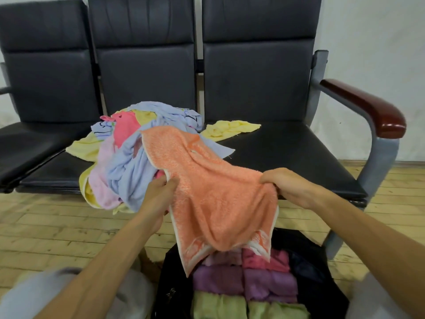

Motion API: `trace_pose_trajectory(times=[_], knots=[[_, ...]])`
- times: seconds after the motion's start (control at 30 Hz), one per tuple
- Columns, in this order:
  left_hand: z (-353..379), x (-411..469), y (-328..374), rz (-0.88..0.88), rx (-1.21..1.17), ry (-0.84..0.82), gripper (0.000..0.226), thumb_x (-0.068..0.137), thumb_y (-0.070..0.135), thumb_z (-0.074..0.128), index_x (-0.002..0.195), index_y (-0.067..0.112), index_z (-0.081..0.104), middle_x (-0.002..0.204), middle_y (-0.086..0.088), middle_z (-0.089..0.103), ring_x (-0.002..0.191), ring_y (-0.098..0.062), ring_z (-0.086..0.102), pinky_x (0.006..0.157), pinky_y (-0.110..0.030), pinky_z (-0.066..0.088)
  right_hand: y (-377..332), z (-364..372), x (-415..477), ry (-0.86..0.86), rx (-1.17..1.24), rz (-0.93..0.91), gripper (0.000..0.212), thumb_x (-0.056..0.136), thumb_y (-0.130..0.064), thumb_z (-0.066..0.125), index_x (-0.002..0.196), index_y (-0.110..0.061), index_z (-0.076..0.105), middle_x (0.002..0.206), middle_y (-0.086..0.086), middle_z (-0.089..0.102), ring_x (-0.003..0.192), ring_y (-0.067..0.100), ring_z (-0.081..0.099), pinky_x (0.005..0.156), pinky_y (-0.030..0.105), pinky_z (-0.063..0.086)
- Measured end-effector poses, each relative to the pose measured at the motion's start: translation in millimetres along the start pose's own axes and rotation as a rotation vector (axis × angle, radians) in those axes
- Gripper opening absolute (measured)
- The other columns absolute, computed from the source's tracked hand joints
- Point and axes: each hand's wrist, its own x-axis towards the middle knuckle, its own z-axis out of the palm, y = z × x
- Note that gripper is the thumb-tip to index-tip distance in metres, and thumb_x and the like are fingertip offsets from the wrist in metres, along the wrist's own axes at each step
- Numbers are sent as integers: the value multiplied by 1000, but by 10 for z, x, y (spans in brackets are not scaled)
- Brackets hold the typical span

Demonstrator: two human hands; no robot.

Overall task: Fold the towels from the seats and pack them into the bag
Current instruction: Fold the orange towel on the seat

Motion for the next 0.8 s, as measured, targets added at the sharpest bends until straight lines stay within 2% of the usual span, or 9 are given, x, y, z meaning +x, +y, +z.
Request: trace_pose_trajectory(times=[0.1, 0.2, 0.23, 0.37, 0.43, 0.5, 0.57, 0.7, 0.8], knots=[[11, -45, 109, 48, 5, -29, 23, 101, 26, 49, 113, 14, 63, 94, -1, 68, 74, -14, 62, 49, -18, 50, -54, -159, -216, 74, 247, -81, 25, 95, -25, 54, 102, -9, 72, 101, 11, 68, 94, 23, 63, 91, 41, 49], [33, -36, 172, 97, 7, -59, 24, 99, 35, 53, 103, 17, 69, 104, -4, 71, 95, -23, 67, 80, -39, 57, -22, -333, -334, 249, 452, -124, 22, 94, -26, 58, 108, -13, 72, 106, 8, 70, 100, 24, 65, 93, 42, 51], [35, -40, 198, 116, 25, -61, 26, 98, 37, 53, 100, 17, 69, 104, -5, 71, 95, -26, 67, 83, -43, 55, 11, -377, -352, 307, 486, -116, 22, 93, -24, 60, 109, -12, 71, 109, 10, 69, 101, 25, 65, 92, 42, 52], [51, -35, 228, 179, 14, -56, 45, 97, 42, 53, 102, -2, 58, 90, -4, 53, 73, -23, 48, 53, -28, 40, 133, -503, -380, 425, 570, -62, 24, 90, -12, 64, 113, -6, 67, 109, 11, 66, 93, 21, 66, 77, 37, 54], [60, -18, 228, 210, 5, -26, 37, 99, 37, 51, 95, 1, 62, 79, -8, 54, 69, -19, 49, 44, -19, 38, 166, -568, -361, 492, 560, -70, 30, 88, -8, 67, 118, -12, 61, 118, 10, 61, 104, 25, 62, 81, 39, 54], [73, -7, 240, 240, -9, 11, 26, 99, 32, 52, 86, 14, 66, 78, -1, 62, 69, -14, 55, 55, -16, 45, 146, -607, -375, 530, 542, -106, 32, 88, -5, 67, 116, -18, 59, 120, 8, 56, 107, 25, 59, 79, 37, 53], [80, 5, 263, 246, -43, 50, 22, 99, 29, 53, 82, 23, 65, 82, 3, 63, 74, -7, 55, 68, -22, 45, 119, -617, -395, 508, 538, -146, 26, 89, -6, 66, 111, -19, 63, 116, 7, 57, 103, 23, 60, 74, 35, 53], [59, 46, 288, 200, -120, 96, 20, 96, 27, 58, 78, 20, 65, 82, 4, 63, 76, -8, 56, 71, -26, 46, 100, -612, -423, 500, 500, -174, 23, 87, -8, 68, 108, -19, 67, 113, 5, 59, 101, 22, 60, 71, 34, 51], [16, 79, 278, 155, -162, 108, 22, 93, 27, 63, 77, 13, 63, 83, -2, 62, 79, -15, 56, 74, -33, 47, 111, -608, -423, 638, 178, -244, 14, 88, -14, 69, 101, -20, 69, 102, -5, 61, 95, 16, 59, 73, 32, 51]])
